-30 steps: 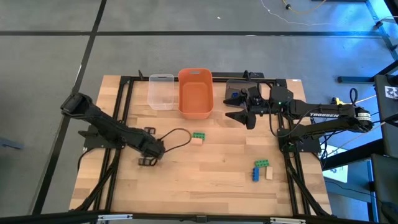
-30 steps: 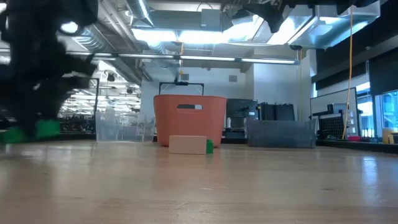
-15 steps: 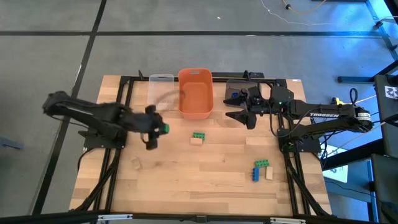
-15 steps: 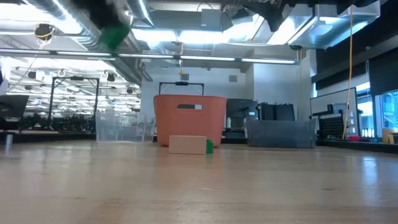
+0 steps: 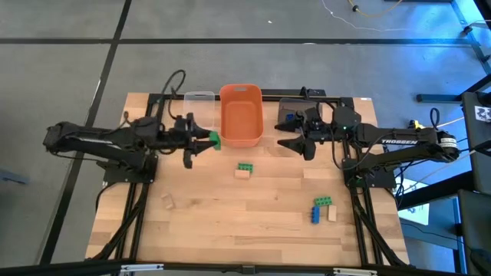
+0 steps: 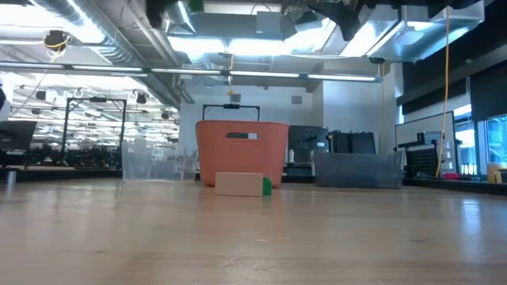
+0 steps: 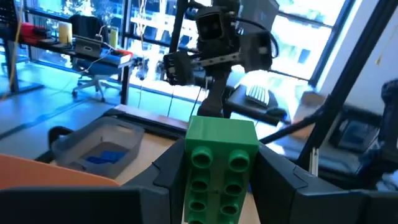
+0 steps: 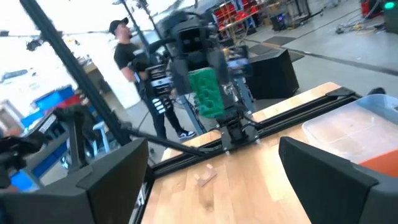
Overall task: Sort & place blocks by color
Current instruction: Put the middle green game piece into the transparent bin
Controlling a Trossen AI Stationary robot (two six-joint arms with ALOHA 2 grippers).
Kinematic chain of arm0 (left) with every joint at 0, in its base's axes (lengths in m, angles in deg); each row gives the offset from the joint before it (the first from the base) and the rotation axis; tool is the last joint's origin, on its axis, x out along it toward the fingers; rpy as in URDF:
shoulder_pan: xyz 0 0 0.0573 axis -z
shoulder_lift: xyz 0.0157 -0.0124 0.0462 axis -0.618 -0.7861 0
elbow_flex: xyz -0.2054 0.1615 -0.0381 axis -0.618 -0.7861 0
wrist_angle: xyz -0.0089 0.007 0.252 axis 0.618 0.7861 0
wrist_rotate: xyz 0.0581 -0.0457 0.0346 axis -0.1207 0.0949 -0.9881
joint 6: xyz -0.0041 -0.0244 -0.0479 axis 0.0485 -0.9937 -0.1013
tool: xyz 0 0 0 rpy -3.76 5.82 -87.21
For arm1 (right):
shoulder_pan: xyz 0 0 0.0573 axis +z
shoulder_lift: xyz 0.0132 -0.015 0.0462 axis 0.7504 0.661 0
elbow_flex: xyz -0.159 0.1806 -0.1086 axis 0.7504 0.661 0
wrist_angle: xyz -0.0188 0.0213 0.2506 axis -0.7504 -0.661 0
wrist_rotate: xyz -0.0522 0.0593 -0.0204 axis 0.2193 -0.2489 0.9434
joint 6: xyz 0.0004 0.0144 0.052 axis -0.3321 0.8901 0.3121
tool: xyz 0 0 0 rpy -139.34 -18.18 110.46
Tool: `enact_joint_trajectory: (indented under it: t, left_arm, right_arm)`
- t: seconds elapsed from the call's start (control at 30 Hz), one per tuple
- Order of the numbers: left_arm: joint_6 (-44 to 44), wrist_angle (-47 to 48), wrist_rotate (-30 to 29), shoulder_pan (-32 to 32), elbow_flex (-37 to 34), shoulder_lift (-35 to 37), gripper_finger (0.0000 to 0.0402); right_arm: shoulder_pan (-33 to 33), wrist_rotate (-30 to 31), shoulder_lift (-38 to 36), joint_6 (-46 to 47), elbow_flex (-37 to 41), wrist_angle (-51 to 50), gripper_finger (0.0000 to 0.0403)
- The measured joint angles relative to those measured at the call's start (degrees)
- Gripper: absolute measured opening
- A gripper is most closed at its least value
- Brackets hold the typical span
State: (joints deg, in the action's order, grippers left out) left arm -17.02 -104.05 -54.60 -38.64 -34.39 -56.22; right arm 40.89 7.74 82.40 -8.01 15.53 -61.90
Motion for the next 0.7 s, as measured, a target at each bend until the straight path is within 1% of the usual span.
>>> enact_joint_trajectory:
  t: [0.07, 0.13, 0.17, 0.37, 0.7]
  left_arm:
    - [-1.09, -6.20, 0.97, -0.91, -2.52, -2.00, 0.0126]
    - [-2.17, -12.24, 1.06, -1.33, -3.34, -4.09, 0.0126]
    - [-2.59, -13.43, 1.24, -1.36, -3.34, -4.86, 0.0126]
    - [-3.45, -12.56, 2.30, -2.41, -3.49, -6.45, 0.0126]
    - [-3.42, -12.76, 2.24, -5.05, -3.49, -6.28, 0.0126]
  right_arm:
    - [1.18, 0.00, 0.80, -1.52, 0.00, 0.08, 0.0362]
    - [2.44, 0.07, 1.99, -2.72, 0.00, 0.04, 0.0362]
    - [2.94, 0.32, 2.58, -3.35, 0.00, -0.16, 0.0362]
    - [3.99, 0.47, 4.89, -3.59, 0.00, -0.06, 0.0362]
    - [3.99, 0.49, 4.94, -3.52, 0.00, 0.08, 0.0362]
